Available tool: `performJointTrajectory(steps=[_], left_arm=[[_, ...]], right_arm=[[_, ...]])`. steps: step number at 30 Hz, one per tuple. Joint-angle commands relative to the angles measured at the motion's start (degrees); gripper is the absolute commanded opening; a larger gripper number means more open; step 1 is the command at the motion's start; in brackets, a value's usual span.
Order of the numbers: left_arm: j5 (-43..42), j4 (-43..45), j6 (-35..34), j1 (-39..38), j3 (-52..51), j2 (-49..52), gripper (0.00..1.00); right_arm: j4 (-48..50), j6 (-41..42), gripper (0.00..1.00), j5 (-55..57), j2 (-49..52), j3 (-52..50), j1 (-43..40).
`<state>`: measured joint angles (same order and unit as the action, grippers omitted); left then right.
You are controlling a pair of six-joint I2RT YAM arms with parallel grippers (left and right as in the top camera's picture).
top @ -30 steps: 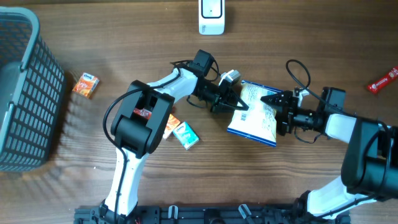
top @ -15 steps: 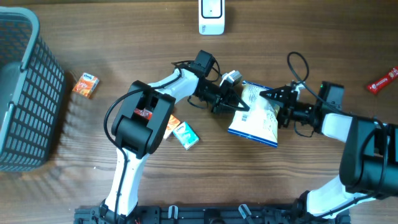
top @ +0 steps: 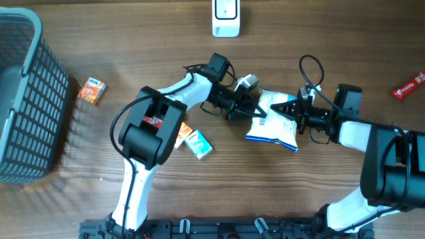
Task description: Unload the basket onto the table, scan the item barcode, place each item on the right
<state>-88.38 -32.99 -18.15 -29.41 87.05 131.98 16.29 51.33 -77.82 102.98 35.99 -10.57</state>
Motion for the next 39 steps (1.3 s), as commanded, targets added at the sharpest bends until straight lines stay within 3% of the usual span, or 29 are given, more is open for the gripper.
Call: performJointTrajectory(steps=[1, 3, 5, 9, 12, 15, 17, 25, 33, 39], left_arm=[[-2.0, -0.5, 1.2, -0.4, -0.1, -2.2, 0.59], [-2.0, -0.5, 1.2, -0.1, -0.1, -2.2, 0.82], [-2.0, -0.5, 1.2, 1.0, -0.1, -2.2, 0.92], [-0.3, -1.7, 1.2, 4.9, -0.1, -3.5, 0.94], [9.0, -5.5, 1.3, 8.8, -0.1, -6.2, 0.95], [19.5, -10.8, 1.4, 12.1, -0.1, -9.6, 0.96], [25.5, -13.9, 1.5, 14.0, -0.1, -11.9, 0.96], [44.9, -20.7, 1.4, 18.8, -0.1, -19.0, 1.00], [55.9, -21.3, 1.4, 19.7, -0.1, -19.4, 1.00], [58.9, -21.7, 1.4, 19.7, -0.1, -19.4, 1.00]], right_arm=[[4.6, 0.8, 0.04, 0.0, 0.8, 0.4, 0.1], [7.5, 2.9, 0.04, -0.3, 0.8, 0.4, 0.1], [12.6, 5.9, 0.04, -1.5, 0.7, 0.4, 0.1], [31.5, 16.9, 0.04, -4.7, 0.7, 0.4, 0.1], [53.1, 26.7, 0.05, -6.8, 0.7, 1.3, 0.3], [65.1, 33.8, 0.05, -7.4, 0.7, 3.7, 0.5], [68.0, 36.0, 0.05, -7.5, 0.7, 5.9, 0.5], [65.9, 35.3, 0.05, -1.7, 0.7, 9.1, 0.7], [49.8, 31.7, 0.05, 12.8, 0.7, 10.1, 5.6], [35.1, 20.8, 0.04, 16.3, 0.7, 20.9, 10.4]])
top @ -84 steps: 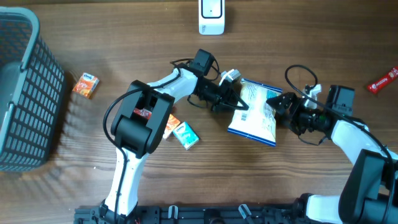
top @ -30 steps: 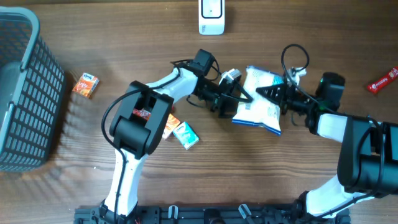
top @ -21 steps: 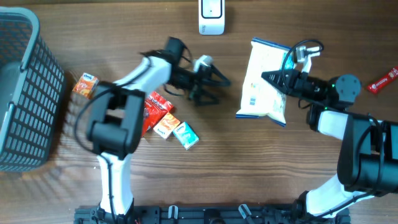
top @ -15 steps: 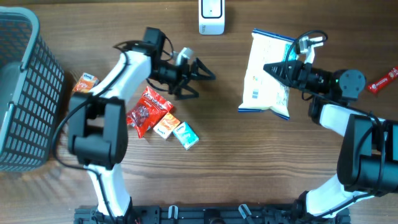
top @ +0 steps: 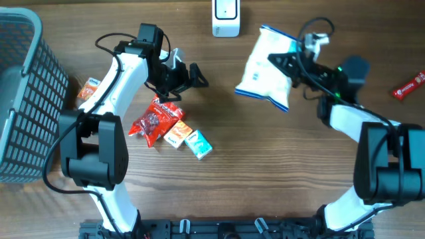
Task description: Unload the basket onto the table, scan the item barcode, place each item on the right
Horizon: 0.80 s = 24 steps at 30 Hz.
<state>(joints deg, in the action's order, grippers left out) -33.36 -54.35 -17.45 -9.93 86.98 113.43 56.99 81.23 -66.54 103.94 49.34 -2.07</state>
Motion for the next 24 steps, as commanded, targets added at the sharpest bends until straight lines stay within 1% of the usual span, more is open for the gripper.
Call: performJointTrajectory(steps=[1, 2, 3, 6, 8, 10, 14, 22, 24], left_arm=[[4.2, -0.4, 0.7, 0.3, -0.1, -0.8, 1.00], [5.0, -0.4, 0.7, 0.3, -0.1, -0.8, 1.00], [6.9, -0.4, 0.7, 0.3, -0.1, -0.8, 1.00], [16.5, -0.9, 0.7, 0.3, -0.1, -0.8, 1.00], [20.7, -0.8, 0.7, 0.3, -0.1, -0.8, 1.00], [22.9, -0.8, 0.7, 0.3, -0.1, -0.8, 1.00], [23.3, -0.8, 0.7, 0.3, -0.1, -0.8, 1.00], [23.2, -0.2, 0.5, 0.3, -0.1, -0.8, 1.00], [23.2, -0.2, 0.5, 0.3, -0.1, -0.8, 1.00]], right_arm=[[-10.3, -12.3, 0.05, 5.1, -0.2, 10.1, 2.4], [-15.7, -16.3, 0.05, 5.0, -0.2, 13.0, 2.8], [-18.9, -18.8, 0.05, 5.0, -0.2, 14.8, 3.1], [-28.1, -29.1, 0.05, 3.5, -0.2, 20.7, 3.8], [-30.7, -31.1, 0.05, 3.3, -0.2, 22.2, 4.0], [-30.6, -32.8, 0.05, 3.0, -0.2, 22.3, 4.4], [-31.0, -36.1, 0.05, 2.8, -0.2, 22.3, 5.7], [-31.1, -39.0, 0.05, 10.4, -0.2, 22.3, 9.4], [-31.5, -40.6, 0.05, 14.2, -0.2, 22.4, 10.3]])
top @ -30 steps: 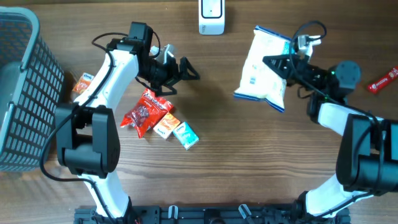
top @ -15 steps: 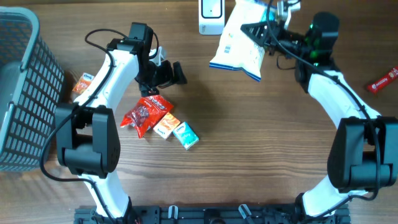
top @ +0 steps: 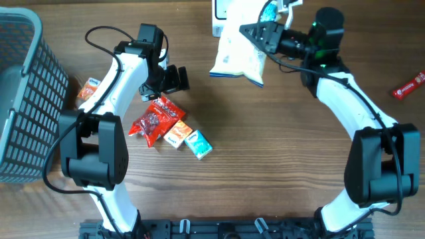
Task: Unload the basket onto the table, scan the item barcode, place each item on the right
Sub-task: 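Raise the white-blue bag up to the white scanner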
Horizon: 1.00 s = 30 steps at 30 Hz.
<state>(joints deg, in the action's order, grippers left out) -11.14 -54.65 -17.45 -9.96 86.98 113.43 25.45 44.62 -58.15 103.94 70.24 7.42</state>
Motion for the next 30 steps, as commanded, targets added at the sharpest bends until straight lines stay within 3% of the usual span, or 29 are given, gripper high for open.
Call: performJointTrajectory(steps=[1, 4, 8, 13, 18, 23, 30], left_arm=[[1.0, 0.1, 0.5, 0.3, -0.1, -0.8, 1.00], [1.0, 0.1, 0.5, 0.3, -0.1, -0.8, 1.00], [1.0, 0.2, 0.5, 0.3, -0.1, -0.8, 1.00], [1.0, 0.2, 0.5, 0.3, -0.1, -0.8, 1.00], [1.0, 0.2, 0.5, 0.3, -0.1, -0.8, 1.00], [1.0, 0.2, 0.5, 0.3, -0.1, -0.8, 1.00], [1.0, 0.2, 0.5, 0.3, -0.1, -0.8, 1.00]], right_arm=[[-1.2, -4.9, 0.05, 7.4, -0.2, 1.9, 0.9], [-11.1, -13.0, 0.05, 13.4, -0.2, 5.7, 1.5], [-29.3, -25.6, 0.04, 31.8, -0.2, 13.4, 4.1], [-35.4, -36.0, 0.04, 51.7, -0.2, 21.4, 9.0], [-26.7, -50.6, 0.05, 72.3, 0.8, 22.3, 15.1], [-10.6, -82.0, 0.04, 87.3, 9.0, 22.3, 21.5], [13.9, -119.3, 0.05, 90.2, 25.1, 22.3, 23.4]])
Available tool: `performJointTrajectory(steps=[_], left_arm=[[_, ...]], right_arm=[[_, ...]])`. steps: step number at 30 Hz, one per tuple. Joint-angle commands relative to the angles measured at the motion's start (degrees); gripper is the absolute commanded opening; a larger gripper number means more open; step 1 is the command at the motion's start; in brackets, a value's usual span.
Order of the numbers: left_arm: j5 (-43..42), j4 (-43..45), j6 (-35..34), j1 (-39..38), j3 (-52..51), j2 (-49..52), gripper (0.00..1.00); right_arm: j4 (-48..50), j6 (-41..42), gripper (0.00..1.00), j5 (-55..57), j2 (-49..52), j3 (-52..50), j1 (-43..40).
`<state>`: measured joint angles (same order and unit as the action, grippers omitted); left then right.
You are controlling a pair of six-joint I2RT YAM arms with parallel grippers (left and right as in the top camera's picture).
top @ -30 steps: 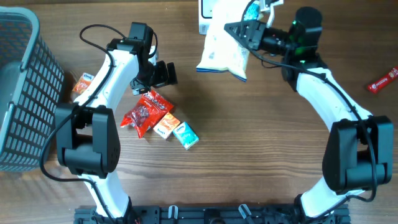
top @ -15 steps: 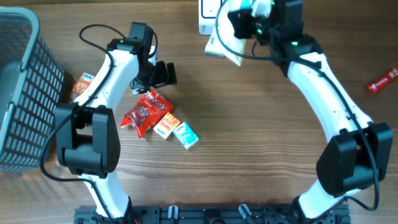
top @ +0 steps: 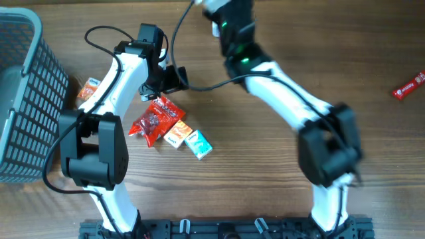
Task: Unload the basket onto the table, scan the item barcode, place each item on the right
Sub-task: 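Raise the white-blue bag up to the white scanner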
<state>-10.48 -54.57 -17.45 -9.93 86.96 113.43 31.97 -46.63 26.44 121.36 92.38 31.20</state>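
Note:
My right arm (top: 279,73) stretches across the table to the top centre, blurred. Its wrist (top: 229,20) covers the spot at the top edge, and its fingers are lost in the blur there. No white-and-blue bag shows anywhere, and the scanner is hidden under the wrist. My left gripper (top: 180,78) hangs over the table left of centre, just above a red snack packet (top: 154,119). Its fingers look spread, with nothing between them.
A dark mesh basket (top: 26,99) fills the left edge. An orange-and-blue box (top: 91,91) lies beside it. An orange box (top: 176,135) and a teal box (top: 198,144) lie by the red packet. A red bar (top: 408,85) rests at the far right.
My right arm has swung further left and up, so its wrist now covers the scanner at the top edge. The white bag it held is out of sight. The left arm has not moved.
Both grippers first held the white-and-blue bag at the table's middle. Then my left gripper was off it and back at the left, while my right held the bag raised toward the back. The bag then hung by the scanner, and now the arm covers it.

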Motion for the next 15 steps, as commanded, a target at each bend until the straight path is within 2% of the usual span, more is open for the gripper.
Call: performJointTrajectory(steps=[1, 3, 4, 15], left_arm=[[0.3, 0.1, 0.5, 0.3, 0.0, -0.8, 1.00], [0.3, 0.1, 0.5, 0.3, 0.0, -0.8, 1.00], [0.3, 0.1, 0.5, 0.3, 0.0, -0.8, 1.00], [0.3, 0.1, 0.5, 0.3, 0.0, -0.8, 1.00]], right_arm=[[10.0, -31.7, 0.04, 5.7, 9.4, 0.2, -0.4], [16.7, -41.4, 0.05, 5.2, 13.8, 0.2, -0.4], [17.0, -42.2, 0.04, 4.2, 14.7, 0.2, -0.4], [13.3, -38.0, 0.04, 2.2, 15.6, 0.2, -1.6]])
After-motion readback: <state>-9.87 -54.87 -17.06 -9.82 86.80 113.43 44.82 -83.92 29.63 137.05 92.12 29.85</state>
